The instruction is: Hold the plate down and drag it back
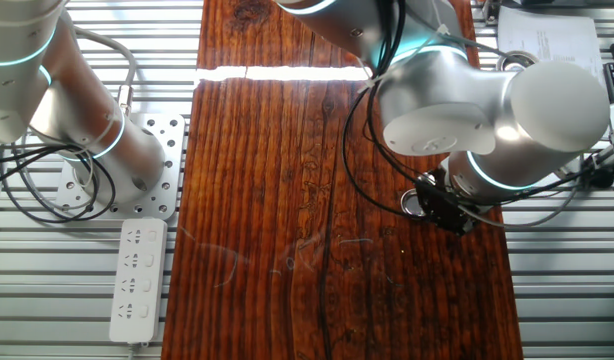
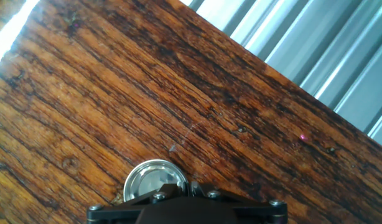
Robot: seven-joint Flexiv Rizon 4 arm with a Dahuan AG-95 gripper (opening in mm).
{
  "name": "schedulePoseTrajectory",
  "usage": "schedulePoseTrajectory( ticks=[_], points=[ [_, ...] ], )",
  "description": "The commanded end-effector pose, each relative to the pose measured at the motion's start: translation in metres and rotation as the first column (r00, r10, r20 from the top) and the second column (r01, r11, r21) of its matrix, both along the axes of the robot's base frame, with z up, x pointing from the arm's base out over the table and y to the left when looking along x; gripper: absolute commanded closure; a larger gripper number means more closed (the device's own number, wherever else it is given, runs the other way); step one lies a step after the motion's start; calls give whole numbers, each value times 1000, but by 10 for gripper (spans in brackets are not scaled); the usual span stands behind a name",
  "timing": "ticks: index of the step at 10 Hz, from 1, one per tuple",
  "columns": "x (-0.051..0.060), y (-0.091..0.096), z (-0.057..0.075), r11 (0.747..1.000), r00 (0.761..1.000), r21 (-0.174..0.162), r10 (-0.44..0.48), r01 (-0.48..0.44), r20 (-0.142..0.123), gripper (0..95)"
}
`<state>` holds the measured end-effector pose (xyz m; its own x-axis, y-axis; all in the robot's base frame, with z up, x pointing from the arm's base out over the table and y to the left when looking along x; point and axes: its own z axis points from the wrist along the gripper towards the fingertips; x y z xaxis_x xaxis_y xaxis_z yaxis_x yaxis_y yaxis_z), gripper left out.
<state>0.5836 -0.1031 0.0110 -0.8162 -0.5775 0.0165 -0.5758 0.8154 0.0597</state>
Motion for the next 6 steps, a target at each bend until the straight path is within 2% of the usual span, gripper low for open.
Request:
schedulePoseTrajectory(
  ticks=[1,3,6],
  points=[
    [0,1,0,1000,1000,-2,-9,9,4,950],
    [0,-1,1,1000,1000,-23,-1,1,0,950],
    [-1,-7,4,1000,1000,-21,9,-9,-1,950]
  ],
)
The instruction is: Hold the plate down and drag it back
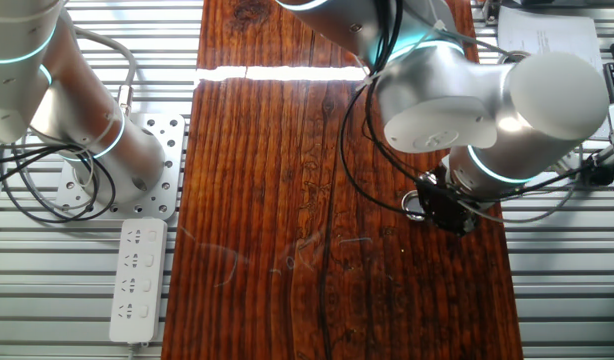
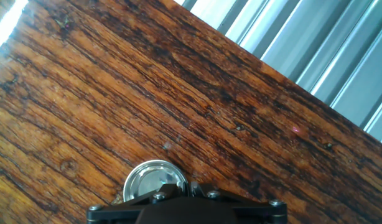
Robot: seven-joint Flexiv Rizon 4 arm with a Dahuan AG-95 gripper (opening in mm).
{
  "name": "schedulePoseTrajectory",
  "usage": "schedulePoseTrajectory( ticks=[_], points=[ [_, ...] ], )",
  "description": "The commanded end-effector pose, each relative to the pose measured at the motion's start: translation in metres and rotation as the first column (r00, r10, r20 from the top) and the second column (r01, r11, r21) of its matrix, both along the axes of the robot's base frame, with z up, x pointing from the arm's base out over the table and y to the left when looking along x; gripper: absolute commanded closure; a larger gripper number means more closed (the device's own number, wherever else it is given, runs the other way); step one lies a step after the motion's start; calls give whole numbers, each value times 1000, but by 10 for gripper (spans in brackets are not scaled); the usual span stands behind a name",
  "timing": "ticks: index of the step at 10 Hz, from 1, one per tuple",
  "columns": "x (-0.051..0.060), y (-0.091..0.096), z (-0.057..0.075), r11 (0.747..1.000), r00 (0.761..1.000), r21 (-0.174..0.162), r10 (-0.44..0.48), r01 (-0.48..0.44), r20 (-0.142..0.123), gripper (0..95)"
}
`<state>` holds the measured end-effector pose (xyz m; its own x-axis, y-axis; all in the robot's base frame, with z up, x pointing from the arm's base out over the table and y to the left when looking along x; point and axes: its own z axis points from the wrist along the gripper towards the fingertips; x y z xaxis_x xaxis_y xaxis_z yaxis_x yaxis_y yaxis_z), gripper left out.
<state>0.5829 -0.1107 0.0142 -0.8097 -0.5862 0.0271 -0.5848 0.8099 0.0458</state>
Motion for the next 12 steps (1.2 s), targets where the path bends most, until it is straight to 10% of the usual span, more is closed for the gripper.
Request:
schedulePoseTrajectory(
  ticks=[1,12],
  points=[
    [0,0,1,1000,1000,-5,0,0,1,950],
    [-6,-17,0,999,999,-11,37,-37,2,950]
  ],
)
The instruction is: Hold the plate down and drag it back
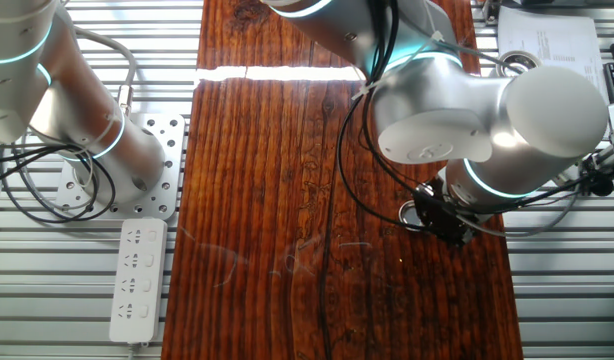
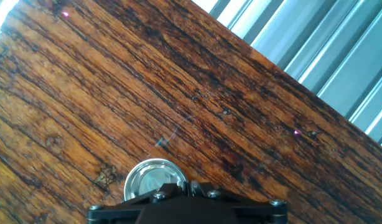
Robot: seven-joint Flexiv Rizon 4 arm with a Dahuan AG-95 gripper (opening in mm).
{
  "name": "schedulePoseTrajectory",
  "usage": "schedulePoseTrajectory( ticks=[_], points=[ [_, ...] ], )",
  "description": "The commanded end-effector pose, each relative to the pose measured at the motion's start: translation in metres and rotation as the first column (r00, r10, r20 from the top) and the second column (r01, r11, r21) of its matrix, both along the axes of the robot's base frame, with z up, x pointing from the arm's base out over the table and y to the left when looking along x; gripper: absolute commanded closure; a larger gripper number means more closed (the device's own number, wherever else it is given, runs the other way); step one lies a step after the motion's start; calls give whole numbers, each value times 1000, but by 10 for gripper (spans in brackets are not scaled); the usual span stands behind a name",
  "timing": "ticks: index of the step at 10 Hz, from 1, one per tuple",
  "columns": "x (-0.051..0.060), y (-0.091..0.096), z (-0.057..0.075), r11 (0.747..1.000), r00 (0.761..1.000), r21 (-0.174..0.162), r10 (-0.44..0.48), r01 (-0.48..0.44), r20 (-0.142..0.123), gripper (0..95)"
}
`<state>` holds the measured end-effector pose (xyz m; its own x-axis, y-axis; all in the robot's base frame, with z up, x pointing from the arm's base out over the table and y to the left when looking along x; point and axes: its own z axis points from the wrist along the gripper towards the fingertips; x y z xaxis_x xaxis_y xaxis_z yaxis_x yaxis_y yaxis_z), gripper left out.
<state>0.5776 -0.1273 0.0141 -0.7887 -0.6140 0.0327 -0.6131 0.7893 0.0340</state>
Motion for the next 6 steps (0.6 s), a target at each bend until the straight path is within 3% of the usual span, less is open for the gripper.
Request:
schedulePoseTrajectory(
  ticks=[1,6],
  points=[
    [-1,-2,0,1000,1000,2,3,-3,0,950],
    [-3,-10,-1,1000,1000,3,16,-16,-1,950]
  ],
)
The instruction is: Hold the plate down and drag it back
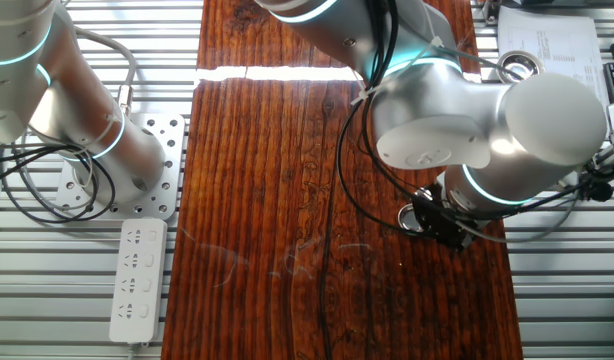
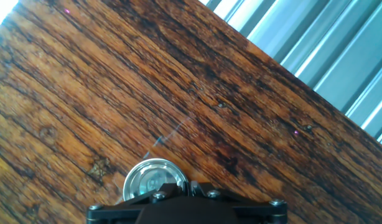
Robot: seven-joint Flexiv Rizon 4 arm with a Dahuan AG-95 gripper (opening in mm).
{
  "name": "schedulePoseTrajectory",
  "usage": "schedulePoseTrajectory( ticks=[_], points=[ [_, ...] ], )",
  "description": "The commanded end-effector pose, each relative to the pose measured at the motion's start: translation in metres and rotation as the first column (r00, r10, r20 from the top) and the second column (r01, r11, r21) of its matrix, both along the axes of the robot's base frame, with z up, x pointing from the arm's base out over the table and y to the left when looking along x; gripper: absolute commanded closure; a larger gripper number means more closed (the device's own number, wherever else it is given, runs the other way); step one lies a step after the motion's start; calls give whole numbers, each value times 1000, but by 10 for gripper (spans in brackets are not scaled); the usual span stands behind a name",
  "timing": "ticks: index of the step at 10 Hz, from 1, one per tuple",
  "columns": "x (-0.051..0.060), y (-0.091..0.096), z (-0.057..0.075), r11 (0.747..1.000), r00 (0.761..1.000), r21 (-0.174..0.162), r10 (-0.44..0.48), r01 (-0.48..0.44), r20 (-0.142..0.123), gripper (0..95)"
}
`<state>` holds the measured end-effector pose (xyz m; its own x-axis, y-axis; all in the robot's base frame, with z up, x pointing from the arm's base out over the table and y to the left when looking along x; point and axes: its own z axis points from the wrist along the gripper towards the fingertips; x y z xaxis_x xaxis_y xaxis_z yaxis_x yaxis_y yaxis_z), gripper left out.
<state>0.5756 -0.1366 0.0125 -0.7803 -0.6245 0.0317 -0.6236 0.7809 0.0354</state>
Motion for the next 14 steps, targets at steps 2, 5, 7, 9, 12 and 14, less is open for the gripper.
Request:
schedulePoseTrajectory(
  ticks=[2,5,7,9,12,14],
  points=[
    [-2,-5,1,1000,1000,-1,11,-11,-1,950],
    [-3,-11,1,1000,1000,0,20,-20,-1,950],
    [-3,-12,1,1000,1000,-1,20,-20,-1,950],
    [-4,-14,2,1000,1000,-1,23,-23,-1,950],
    [-5,-18,1,1000,1000,-3,31,-31,1,950],
    [-6,-22,0,999,999,-1,39,-39,4,950]
  ],
)
